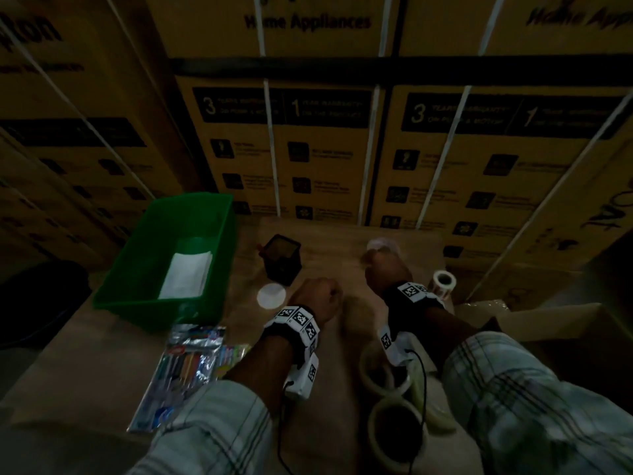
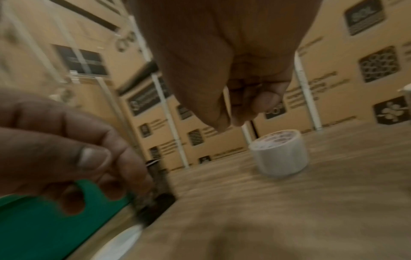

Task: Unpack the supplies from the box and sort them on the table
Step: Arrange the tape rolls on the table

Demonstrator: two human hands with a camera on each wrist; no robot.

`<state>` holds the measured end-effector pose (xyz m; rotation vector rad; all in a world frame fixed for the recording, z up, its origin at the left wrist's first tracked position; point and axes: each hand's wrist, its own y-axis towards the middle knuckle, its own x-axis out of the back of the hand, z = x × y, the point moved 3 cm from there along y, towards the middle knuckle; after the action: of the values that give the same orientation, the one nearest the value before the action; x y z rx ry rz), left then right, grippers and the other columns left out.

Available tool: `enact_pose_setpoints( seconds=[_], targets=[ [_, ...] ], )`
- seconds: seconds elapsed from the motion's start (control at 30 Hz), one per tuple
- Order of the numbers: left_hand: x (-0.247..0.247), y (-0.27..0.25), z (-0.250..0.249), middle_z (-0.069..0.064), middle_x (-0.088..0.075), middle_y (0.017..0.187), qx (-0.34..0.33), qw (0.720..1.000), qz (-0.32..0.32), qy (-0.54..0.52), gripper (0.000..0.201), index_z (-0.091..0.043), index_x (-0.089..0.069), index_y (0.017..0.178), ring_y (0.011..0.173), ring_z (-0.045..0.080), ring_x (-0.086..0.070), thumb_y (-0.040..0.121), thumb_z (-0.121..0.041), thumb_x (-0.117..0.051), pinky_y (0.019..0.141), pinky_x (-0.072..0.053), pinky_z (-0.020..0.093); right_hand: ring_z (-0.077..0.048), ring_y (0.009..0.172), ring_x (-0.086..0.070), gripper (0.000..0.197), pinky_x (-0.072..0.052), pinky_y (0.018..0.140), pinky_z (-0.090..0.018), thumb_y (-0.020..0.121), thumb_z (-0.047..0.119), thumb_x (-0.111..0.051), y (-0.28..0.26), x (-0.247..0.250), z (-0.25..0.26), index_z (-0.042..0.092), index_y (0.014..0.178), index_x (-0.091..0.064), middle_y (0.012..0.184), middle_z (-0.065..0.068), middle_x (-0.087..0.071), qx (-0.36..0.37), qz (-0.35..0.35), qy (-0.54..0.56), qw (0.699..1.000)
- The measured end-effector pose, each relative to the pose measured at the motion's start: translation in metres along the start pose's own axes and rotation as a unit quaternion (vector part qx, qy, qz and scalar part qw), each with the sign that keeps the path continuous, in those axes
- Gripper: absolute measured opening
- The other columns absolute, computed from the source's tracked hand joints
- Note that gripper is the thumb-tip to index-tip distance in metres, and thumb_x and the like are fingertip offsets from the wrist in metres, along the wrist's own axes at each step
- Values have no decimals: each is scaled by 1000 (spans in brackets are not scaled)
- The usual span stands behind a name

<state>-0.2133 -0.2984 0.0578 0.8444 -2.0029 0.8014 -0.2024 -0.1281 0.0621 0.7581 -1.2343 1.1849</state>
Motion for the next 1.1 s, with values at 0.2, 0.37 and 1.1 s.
enact_pose_setpoints(
  seconds=[0.2,0.37,1.1],
  targets=[
    [-16,48,-9,6,-63,127,20,999,36,-12,31,-20,-64,119,113,28,-59,92,-23,-48,96,-50,37,-37,130,-41,54,-40,105,-42,90,9,-48,41,-16,-41,12,143,-36,148,-16,-35,-31,38,28,998],
    [-31,62,-4,5,-66,119,41,997,60,-2,29,-23,-65,114,109,28,-60,92,-24,-46,93,-52,39,-40,125,-47,64,-45,100,-47,86,3,-45,57,-48,-58,16,146,-28,150,-16,-34,-22,45,54,997],
    [-20,-62,59,14,-60,128,45,992,110,43,41,-12,-63,120,115,32,-58,91,-33,-44,100,-45,41,-27,128,-49,34,-39,106,-33,89,21,-55,-37,-66,69,17,122,-62,139,-10,-52,194,59,63,977]
  ],
)
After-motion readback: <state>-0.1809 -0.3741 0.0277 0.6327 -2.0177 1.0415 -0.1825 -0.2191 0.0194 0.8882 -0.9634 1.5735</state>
